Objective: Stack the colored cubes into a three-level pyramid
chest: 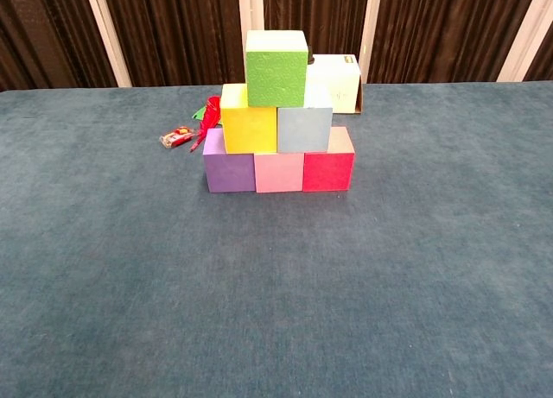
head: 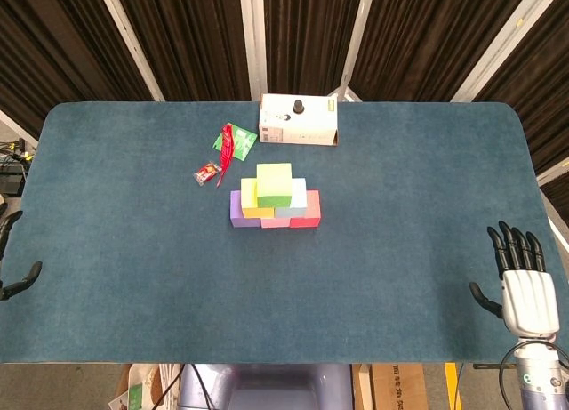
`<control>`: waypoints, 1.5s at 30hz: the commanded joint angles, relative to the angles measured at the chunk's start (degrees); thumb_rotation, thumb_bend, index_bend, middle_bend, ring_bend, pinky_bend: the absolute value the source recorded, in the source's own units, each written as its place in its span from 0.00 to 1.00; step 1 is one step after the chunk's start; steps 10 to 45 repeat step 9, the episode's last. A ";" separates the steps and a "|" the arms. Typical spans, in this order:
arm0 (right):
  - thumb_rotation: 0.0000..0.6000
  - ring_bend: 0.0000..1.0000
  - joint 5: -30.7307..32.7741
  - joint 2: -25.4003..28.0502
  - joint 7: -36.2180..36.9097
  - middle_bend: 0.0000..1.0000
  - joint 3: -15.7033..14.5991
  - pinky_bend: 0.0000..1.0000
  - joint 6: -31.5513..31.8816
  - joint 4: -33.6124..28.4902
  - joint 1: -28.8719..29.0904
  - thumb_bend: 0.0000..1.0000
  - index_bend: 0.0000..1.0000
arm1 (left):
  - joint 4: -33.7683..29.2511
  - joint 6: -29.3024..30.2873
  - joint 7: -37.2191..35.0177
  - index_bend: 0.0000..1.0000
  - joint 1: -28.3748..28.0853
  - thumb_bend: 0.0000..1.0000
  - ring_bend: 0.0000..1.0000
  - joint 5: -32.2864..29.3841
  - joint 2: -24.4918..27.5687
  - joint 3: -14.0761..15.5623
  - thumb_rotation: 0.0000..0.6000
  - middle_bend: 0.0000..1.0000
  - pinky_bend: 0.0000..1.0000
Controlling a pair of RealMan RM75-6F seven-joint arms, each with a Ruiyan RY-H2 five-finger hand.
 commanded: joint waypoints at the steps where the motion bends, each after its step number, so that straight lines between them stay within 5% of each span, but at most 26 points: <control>1: 1.00 0.00 0.61 1.08 0.10 0.02 0.21 0.00 -2.28 -0.49 -0.35 0.26 0.00 | -0.17 -0.05 -1.29 0.12 0.07 0.38 0.00 0.72 0.53 0.37 1.00 0.00 0.00; 45: 1.00 0.00 0.77 2.06 1.63 0.02 1.96 0.00 -4.15 -1.03 -1.40 0.26 0.00 | 0.10 -0.03 -0.08 0.12 0.01 0.38 0.00 0.60 -0.13 0.50 1.00 0.00 0.00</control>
